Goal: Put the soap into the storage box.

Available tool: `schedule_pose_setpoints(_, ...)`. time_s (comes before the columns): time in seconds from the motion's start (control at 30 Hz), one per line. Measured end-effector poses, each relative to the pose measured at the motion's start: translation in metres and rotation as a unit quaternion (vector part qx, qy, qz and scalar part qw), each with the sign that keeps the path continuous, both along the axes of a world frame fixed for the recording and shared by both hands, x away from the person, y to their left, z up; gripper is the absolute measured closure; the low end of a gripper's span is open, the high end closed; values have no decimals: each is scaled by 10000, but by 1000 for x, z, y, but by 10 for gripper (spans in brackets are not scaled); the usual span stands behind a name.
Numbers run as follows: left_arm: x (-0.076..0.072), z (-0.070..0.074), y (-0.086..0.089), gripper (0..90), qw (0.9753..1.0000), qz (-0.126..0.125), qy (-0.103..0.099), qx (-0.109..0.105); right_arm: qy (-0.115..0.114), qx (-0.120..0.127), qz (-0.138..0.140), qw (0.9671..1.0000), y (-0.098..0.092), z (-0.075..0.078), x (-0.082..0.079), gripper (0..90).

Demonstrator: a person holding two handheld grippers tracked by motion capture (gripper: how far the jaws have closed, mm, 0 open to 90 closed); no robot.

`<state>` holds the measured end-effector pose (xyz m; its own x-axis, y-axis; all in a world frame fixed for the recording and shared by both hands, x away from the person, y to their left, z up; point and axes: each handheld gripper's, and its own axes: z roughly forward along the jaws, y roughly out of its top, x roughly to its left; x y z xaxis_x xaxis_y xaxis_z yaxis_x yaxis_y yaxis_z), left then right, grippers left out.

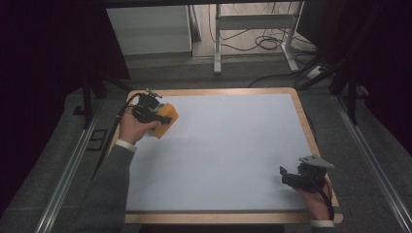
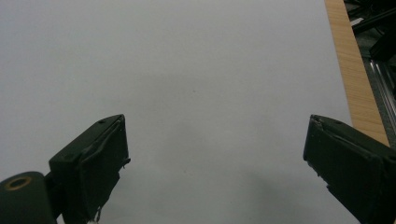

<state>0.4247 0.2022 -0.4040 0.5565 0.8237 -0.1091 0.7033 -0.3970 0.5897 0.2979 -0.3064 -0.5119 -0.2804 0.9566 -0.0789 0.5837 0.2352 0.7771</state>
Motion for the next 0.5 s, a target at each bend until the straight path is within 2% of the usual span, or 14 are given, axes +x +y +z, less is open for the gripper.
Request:
schedule_pose_setpoints(0.27,7,0,4,612,9999,78,51,-67,27,-19,17,10000,1,-1,0,65)
schedule_pose_setpoints(0.4,10,-4,4,612,9999,117,98,14,1,4,-18,10000,0,0,0,65)
schedule_pose_setpoints(0.5,13,-5,3,612,9998,138,109,-53,-14,13,-57,10000,-2,1,0,66)
